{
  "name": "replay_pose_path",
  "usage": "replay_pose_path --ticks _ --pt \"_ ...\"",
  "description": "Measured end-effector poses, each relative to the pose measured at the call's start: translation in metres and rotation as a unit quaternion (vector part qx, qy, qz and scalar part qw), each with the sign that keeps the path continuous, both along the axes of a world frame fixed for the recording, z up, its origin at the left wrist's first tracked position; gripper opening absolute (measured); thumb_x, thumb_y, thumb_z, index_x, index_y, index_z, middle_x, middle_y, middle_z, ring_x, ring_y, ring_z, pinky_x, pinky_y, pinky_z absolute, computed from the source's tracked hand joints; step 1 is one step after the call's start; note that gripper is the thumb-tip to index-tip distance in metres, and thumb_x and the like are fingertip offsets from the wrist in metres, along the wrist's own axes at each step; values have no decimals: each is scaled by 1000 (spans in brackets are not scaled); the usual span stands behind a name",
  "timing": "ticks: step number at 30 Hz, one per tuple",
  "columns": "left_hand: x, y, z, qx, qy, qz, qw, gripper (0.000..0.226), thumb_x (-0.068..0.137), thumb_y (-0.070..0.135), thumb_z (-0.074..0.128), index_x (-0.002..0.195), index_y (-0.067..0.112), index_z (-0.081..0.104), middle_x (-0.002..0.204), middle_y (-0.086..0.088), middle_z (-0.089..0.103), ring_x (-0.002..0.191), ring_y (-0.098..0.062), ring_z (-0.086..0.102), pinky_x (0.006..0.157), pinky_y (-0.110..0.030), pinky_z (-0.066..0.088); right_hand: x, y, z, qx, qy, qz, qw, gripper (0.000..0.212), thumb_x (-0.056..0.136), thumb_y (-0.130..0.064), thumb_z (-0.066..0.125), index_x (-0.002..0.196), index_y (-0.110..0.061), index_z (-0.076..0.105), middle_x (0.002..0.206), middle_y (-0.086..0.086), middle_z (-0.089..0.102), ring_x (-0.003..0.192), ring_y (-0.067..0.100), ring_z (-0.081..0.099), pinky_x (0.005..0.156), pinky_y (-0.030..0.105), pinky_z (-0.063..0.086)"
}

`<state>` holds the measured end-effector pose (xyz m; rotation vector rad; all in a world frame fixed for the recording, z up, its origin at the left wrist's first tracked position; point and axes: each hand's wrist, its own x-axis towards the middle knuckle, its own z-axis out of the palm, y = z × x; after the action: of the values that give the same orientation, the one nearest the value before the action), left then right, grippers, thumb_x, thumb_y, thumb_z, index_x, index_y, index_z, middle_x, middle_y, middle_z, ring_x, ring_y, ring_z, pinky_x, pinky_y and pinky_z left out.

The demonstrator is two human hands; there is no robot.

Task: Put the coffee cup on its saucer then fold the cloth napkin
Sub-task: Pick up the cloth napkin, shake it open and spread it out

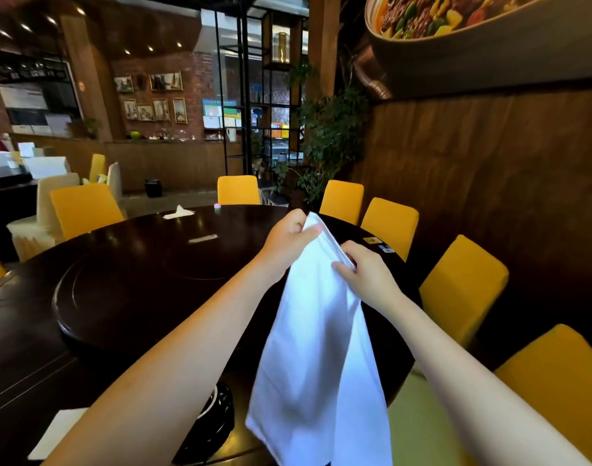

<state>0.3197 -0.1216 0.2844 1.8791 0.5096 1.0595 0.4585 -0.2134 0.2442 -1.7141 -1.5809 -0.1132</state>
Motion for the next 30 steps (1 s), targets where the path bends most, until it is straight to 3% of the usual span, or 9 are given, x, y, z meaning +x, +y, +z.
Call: replay_pose_path --ticks 7,13,15,17,19,22,24,27,30 --pt "3 8 -9 39 0 61 997 28 94 13 42 71 17 27 68 5 28 58 -9 26 48 -15 28 41 -21 -43 -79 61 -71 993 14 81 -5 49 81 -15 59 81 1 60 74 16 56 61 31 41" --pt "2 8 -29 127 179 -9 976 25 93 39 45 95 16 36 78 0 48 65 -17 46 61 -33 34 51 -18 -43 -144 133 -68 978 26 79 4 38 66 -6 58 65 6 58 60 21 50 54 30 36" --pt "-2 10 -31 178 261 -38 948 48 81 53 59 113 24 38 104 0 51 85 -17 51 68 -33 40 50 -17 -41 -123 182 -73 973 26 81 -1 36 60 -13 45 58 2 47 55 17 41 50 26 30" --pt "-4 13 -32 311 366 -21 877 67 71 55 69 124 28 38 109 2 43 91 -16 47 68 -33 42 51 -17 -40 -87 159 -87 980 23 82 -18 41 59 -16 38 58 1 44 56 15 41 53 23 31" --pt "-5 16 -33 380 419 14 825 48 77 50 65 118 31 49 97 2 41 83 -19 47 62 -33 38 51 -16 -38 -83 123 -75 986 28 84 -22 52 59 -17 41 58 -1 46 56 13 43 54 24 32" --pt "-9 21 -34 261 352 -17 899 26 89 44 53 106 27 65 100 1 59 92 -16 55 76 -32 45 55 -15 -38 -111 87 -48 989 10 80 -16 66 76 -13 57 64 4 57 55 15 47 53 29 35" --pt "-15 24 -33 171 287 -59 941 28 92 36 51 85 13 67 85 -3 62 79 -10 53 74 -24 41 62 -17 -43 -124 61 -64 988 8 79 -13 63 84 -13 57 68 4 57 55 14 47 52 29 35" --pt "-22 25 -31 158 231 -41 959 47 94 33 49 67 -6 48 65 -17 39 63 -15 37 61 -27 30 71 -20 -55 -166 19 -119 979 8 78 -9 58 82 -13 51 67 0 51 60 20 49 50 30 33" --pt "-22 22 -25 98 152 -34 983 42 96 30 45 68 0 48 67 -8 33 64 -14 33 61 -25 27 74 -20 -66 -176 24 -115 977 3 79 -1 50 77 1 50 60 0 43 63 30 49 53 33 30"
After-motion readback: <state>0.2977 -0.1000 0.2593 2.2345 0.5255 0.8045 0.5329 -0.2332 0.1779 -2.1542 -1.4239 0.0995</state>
